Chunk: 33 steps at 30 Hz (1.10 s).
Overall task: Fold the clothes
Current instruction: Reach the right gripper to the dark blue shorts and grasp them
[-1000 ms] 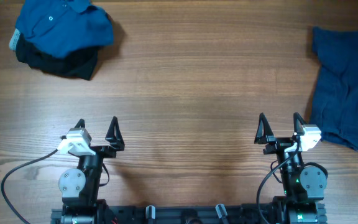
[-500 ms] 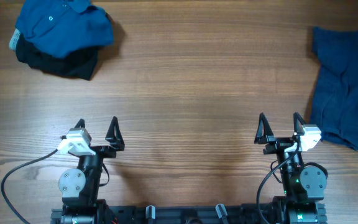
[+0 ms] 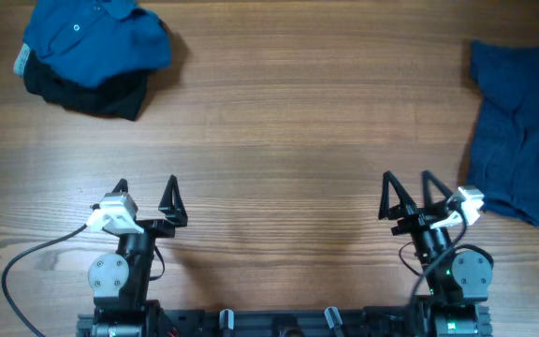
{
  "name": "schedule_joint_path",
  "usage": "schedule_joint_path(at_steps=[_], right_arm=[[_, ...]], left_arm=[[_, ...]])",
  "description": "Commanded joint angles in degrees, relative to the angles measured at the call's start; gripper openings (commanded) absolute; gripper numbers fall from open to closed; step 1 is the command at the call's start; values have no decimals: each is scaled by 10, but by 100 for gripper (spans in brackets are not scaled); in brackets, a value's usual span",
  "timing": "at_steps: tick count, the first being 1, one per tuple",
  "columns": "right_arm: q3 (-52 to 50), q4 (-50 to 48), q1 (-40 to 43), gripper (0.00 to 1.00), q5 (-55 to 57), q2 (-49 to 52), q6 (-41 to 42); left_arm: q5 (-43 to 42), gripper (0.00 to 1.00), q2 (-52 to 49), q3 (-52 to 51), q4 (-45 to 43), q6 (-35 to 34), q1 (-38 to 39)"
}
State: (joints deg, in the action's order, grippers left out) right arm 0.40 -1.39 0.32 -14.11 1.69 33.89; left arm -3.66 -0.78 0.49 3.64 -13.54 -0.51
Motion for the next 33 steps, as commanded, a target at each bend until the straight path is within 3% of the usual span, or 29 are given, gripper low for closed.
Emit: schedule_joint_path(at_steps=[1, 4, 9, 12, 18, 25, 28, 33], right_arm=[[-1, -5, -2, 100, -98, 19, 266], [-1, -30, -2, 100, -138, 23, 322], [13, -222, -2, 100, -220, 23, 237], [72, -220, -2, 99, -218, 25, 187], [274, 55, -2, 99, -174, 90, -2], [552, 450, -2, 100, 203, 297, -67], [624, 539, -2, 100, 277, 400, -82], [690, 609, 26, 100, 296, 565, -99]], left_arm=[[7, 99, 4, -2, 5, 14, -4], [7, 100, 4, -2, 5, 14, -4], [7, 100, 4, -2, 5, 14, -4], [7, 100, 4, -2, 5, 14, -4], [7, 100, 4, -2, 5, 14, -4], [7, 100, 4, -2, 5, 14, -4], [7, 100, 4, -2, 5, 14, -4], [7, 100, 4, -2, 5, 14, -4]])
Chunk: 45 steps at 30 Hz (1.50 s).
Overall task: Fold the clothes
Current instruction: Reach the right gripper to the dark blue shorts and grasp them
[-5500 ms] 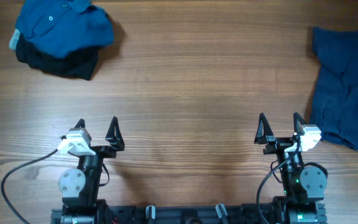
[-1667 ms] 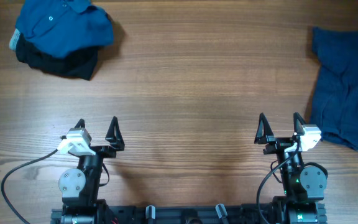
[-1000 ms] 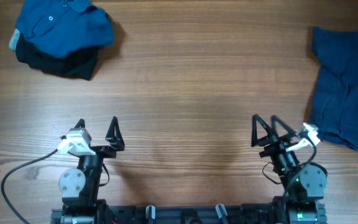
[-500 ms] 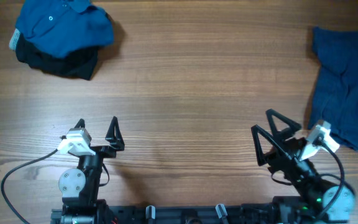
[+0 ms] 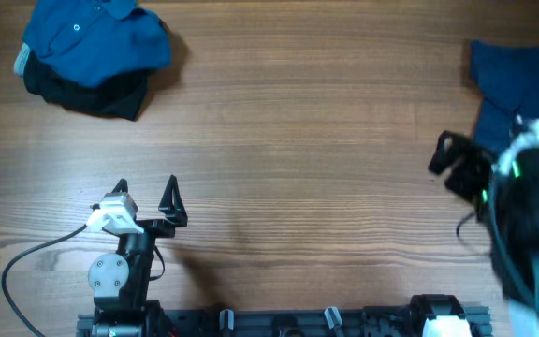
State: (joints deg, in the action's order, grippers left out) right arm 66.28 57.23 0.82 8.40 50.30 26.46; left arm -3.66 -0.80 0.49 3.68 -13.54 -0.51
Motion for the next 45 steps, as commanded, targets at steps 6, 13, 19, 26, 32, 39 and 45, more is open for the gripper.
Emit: schedule_joint_path(at_steps=[6, 13, 19, 26, 32, 39, 45], right_arm=[[44, 52, 95, 100, 45, 221, -33], [43, 89, 152, 100, 31, 279, 4], [30, 86, 232, 100, -1, 281, 69], [4, 65, 288, 100, -24, 281, 65], [3, 59, 291, 100, -13, 284, 63], [-47, 4, 291, 100, -14, 310, 58], [-52, -26, 291, 100, -15, 344, 35]], left_arm=[[7, 100, 4, -2, 5, 14, -4], [7, 100, 4, -2, 5, 14, -4], [7, 100, 4, -2, 5, 14, -4], [7, 100, 4, -2, 5, 14, -4], [7, 100, 4, -2, 5, 14, -4], [7, 100, 4, -2, 5, 14, -4], [7, 100, 4, -2, 5, 14, -4]])
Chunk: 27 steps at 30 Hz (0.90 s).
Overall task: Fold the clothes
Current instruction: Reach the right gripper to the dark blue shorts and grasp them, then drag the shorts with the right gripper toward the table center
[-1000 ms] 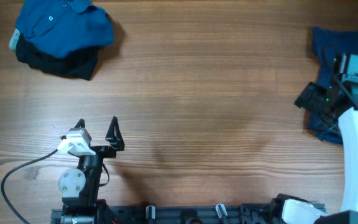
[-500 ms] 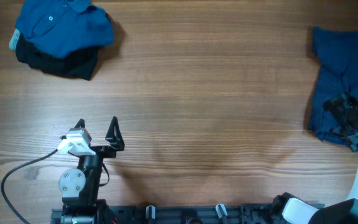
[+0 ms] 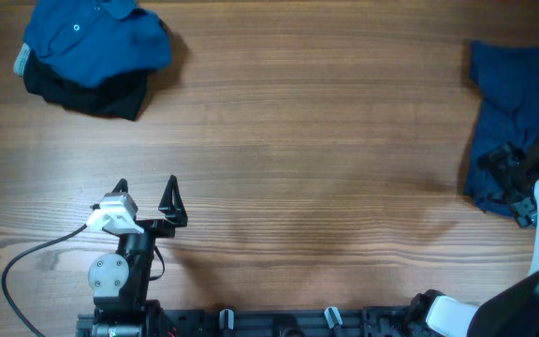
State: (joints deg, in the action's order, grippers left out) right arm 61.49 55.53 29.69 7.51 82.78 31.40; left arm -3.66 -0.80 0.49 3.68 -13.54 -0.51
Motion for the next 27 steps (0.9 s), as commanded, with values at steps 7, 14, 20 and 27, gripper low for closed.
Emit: schedule_joint_path(at_steps=[7, 14, 20, 27], right_arm=[[-5, -36, 2, 100, -5, 73, 2], [-15, -71, 2, 100, -16, 120, 13], [-35, -111, 2, 88, -16, 135, 17], [-65, -154, 2, 73, -16, 135, 18]], left_arm=[[7, 100, 4, -2, 5, 14, -4], [7, 100, 4, -2, 5, 14, -4], [7, 100, 4, -2, 5, 14, -4], [7, 100, 4, -2, 5, 14, -4]])
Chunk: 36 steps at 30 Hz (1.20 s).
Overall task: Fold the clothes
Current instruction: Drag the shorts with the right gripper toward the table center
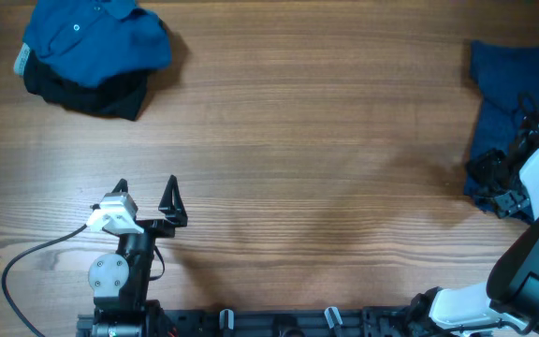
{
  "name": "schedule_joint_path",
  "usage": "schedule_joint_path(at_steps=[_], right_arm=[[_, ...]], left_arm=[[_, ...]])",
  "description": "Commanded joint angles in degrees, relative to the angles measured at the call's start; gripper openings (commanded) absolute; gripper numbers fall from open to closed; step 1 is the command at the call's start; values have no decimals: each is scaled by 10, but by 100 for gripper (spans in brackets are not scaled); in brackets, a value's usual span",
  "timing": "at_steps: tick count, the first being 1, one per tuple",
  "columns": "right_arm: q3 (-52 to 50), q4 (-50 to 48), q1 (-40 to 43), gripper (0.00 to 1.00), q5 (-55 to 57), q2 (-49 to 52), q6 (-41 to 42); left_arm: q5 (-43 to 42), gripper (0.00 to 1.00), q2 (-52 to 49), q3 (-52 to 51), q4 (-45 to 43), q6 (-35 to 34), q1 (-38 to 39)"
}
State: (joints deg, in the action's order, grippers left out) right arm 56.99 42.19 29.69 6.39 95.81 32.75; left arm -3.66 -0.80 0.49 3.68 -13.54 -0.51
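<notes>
A crumpled blue garment (pixel 517 94) lies at the table's right edge, running out of the overhead view. My right gripper (pixel 486 185) is down on its lower left corner, and its fingers are too dark against the cloth to read their gap. At the far left corner sits a folded pile: a blue polo shirt (pixel 92 37) on top of a black garment (pixel 101 94). My left gripper (pixel 145 183) rests open near the front edge, holding nothing.
A wooden table (pixel 298 140) spans the view. The left arm's black cable (pixel 36 257) loops across the front left. The right arm's white body covers part of the garment's lower edge.
My right gripper has shifted slightly left and toward the front along the blue garment's lower left corner. The left arm and the folded pile are unchanged.
Both grippers first stood open at rest near the front edge. The right arm then was raised and blurred over the right side, then low over the crumpled blue garment's left edge, and now sits on its lower left corner. The left arm never moved.
</notes>
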Motion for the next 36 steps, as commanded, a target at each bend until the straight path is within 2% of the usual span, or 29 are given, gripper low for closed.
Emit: schedule_joint_path(at_steps=[1, 4, 8, 9, 12, 15, 19, 22, 29, 36], right_arm=[[-24, -25, 2, 69, -5, 5, 4], [-33, -40, 2, 51, -5, 5, 4], [-34, -42, 2, 12, -21, 5, 2], [-33, -43, 2, 4, -31, 5, 2], [-33, -47, 2, 4, -77, 4, -7], [-33, -63, -6, 4, -199, 4, -58], [-33, -73, -33, 4, -279, 4, -57], [-33, -83, -76, 4, -299, 4, -36], [-33, -164, -253, 4, -331, 4, 39], [-33, -367, -473, 6, -332, 4, 183]], left_arm=[[7, 100, 4, -2, 5, 14, -4], [7, 100, 4, -2, 5, 14, -4], [7, 100, 4, -2, 5, 14, -4], [8, 100, 4, -2, 5, 14, -4], [7, 100, 4, -2, 5, 14, -4], [7, 100, 4, -2, 5, 14, -4], [7, 100, 4, -2, 5, 14, -4], [7, 100, 4, -2, 5, 14, -4], [7, 100, 4, -2, 5, 14, -4], [7, 100, 4, -2, 5, 14, -4]])
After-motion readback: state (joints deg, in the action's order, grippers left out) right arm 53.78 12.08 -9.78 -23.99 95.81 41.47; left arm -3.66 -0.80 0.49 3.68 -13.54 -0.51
